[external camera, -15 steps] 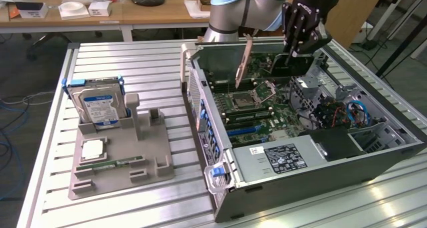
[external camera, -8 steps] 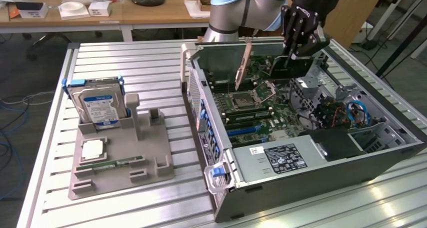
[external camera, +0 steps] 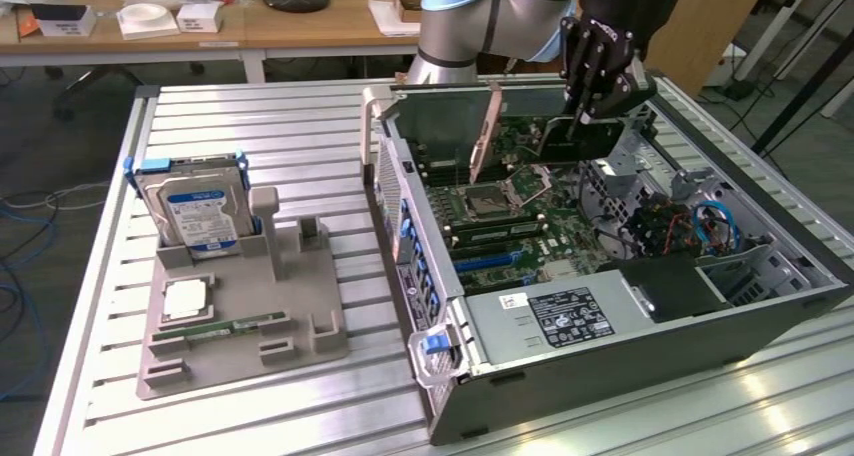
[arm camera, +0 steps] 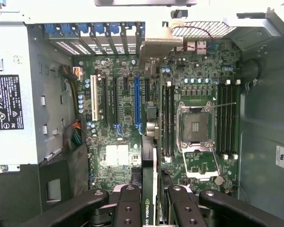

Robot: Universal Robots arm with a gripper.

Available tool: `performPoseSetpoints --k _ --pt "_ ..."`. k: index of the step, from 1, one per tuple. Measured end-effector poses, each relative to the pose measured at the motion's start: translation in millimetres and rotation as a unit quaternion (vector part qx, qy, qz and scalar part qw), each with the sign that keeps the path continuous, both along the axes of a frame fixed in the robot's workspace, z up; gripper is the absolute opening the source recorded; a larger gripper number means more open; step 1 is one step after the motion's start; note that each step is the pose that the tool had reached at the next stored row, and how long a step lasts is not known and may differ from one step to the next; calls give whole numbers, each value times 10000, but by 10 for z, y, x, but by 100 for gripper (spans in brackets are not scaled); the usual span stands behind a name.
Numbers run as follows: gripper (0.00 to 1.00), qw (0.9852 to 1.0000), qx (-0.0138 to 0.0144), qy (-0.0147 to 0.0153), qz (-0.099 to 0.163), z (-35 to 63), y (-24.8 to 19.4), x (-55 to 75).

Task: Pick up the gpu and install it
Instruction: 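Insert the gpu into the slot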

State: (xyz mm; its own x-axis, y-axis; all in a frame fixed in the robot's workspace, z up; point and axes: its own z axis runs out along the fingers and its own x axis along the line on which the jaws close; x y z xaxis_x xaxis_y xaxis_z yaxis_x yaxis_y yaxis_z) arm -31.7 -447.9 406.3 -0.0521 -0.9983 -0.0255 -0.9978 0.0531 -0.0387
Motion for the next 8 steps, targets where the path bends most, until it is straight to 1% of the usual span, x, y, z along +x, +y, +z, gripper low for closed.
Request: performPoseSetpoints --k 6,8 --pt "26 10000 -13 0 0 -1 1 0" --pt "26 10000 -13 0 0 -1 1 0"
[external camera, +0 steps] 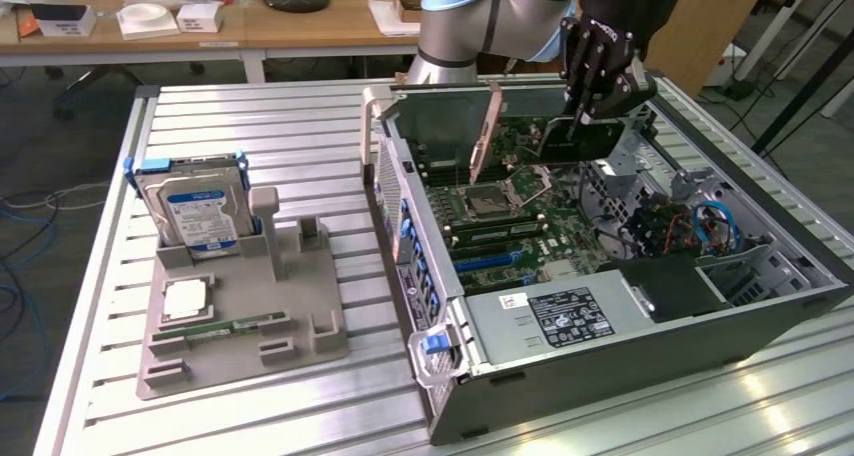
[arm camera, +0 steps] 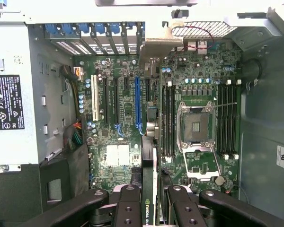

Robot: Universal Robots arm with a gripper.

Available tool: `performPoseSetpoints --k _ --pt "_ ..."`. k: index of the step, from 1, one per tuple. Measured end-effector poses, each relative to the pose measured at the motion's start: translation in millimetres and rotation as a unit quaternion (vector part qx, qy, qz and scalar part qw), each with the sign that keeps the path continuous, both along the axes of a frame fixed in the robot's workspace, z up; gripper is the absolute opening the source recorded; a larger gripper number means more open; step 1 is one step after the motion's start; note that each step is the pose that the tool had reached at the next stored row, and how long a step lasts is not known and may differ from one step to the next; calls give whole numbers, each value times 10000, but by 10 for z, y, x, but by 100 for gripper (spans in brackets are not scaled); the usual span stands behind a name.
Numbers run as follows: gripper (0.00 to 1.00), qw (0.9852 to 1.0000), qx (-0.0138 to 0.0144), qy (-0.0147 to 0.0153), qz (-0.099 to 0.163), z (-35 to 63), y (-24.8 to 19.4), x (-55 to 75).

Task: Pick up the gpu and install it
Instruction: 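Insert the gpu into the slot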

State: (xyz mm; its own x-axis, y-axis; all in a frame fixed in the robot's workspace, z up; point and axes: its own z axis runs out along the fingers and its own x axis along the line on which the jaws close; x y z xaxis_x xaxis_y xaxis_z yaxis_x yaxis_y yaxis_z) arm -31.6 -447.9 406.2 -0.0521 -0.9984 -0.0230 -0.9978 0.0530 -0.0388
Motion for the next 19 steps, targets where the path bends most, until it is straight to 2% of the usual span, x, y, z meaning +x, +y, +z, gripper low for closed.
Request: performPoseSetpoints --k 8,19 --pt "26 10000 0 0 0 -17 0 0" --pt "26 10000 0 -15 15 -144 0 -4"
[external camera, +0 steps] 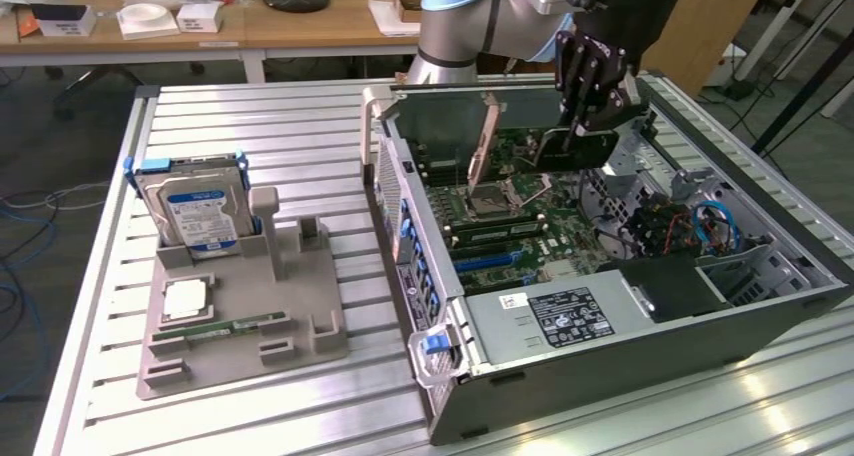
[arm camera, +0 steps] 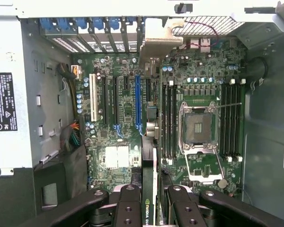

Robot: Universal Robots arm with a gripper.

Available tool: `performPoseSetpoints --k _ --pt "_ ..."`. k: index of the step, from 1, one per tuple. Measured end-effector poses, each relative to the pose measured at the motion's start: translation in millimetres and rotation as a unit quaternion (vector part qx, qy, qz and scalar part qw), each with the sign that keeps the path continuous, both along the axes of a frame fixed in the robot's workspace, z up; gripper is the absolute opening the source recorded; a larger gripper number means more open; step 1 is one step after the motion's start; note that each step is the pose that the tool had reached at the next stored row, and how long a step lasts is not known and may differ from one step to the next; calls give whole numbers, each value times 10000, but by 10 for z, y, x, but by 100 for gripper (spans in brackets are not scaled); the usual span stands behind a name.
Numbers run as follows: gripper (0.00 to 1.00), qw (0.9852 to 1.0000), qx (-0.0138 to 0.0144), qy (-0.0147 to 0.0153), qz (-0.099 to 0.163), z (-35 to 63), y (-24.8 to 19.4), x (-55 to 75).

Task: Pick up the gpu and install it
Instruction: 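Insert the gpu into the slot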

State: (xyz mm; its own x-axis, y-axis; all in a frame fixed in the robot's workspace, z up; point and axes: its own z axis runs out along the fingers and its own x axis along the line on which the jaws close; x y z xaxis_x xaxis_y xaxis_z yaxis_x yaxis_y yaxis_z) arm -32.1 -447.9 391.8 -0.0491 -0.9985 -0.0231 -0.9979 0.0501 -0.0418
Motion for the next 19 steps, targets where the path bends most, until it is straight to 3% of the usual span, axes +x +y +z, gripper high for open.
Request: performPoseSetpoints --k 19 --pt "26 10000 1 -2 3 -214 -1 -17"
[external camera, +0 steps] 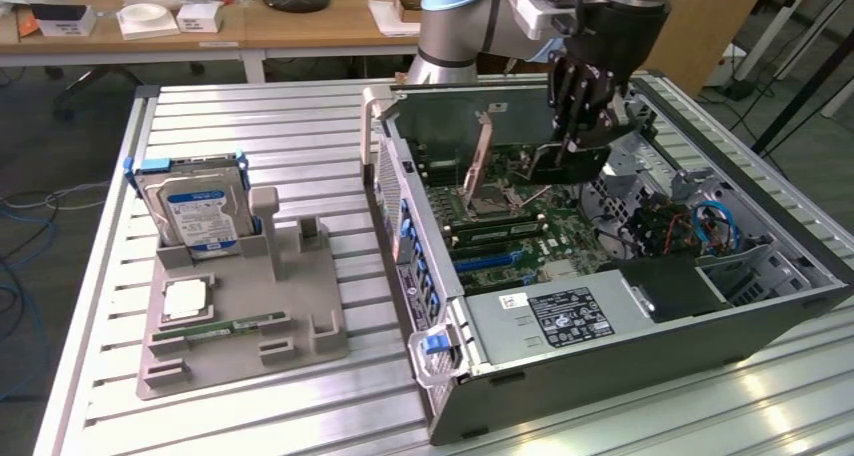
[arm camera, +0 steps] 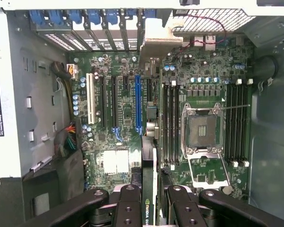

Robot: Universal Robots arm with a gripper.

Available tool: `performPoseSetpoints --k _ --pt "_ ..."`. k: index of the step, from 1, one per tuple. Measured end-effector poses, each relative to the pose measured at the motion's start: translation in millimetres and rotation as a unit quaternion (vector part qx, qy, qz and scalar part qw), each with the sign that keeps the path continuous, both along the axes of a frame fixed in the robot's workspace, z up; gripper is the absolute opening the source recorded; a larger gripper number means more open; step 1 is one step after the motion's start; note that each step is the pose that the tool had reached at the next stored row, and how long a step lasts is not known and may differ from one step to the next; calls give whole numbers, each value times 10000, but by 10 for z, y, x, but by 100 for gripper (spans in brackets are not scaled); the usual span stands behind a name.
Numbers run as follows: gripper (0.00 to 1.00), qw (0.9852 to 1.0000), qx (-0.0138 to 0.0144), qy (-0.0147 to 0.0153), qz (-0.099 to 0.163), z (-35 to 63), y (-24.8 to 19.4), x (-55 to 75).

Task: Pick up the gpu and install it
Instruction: 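Insert the gpu into the slot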

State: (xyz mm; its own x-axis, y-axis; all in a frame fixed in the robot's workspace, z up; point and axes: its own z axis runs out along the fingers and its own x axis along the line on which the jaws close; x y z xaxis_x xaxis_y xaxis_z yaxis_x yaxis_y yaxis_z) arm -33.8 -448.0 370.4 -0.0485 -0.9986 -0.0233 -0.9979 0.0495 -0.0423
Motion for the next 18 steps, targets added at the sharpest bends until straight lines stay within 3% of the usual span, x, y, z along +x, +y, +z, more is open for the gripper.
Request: performPoseSetpoints --k 18 --pt "26 10000 0 0 1 -215 0 -15"
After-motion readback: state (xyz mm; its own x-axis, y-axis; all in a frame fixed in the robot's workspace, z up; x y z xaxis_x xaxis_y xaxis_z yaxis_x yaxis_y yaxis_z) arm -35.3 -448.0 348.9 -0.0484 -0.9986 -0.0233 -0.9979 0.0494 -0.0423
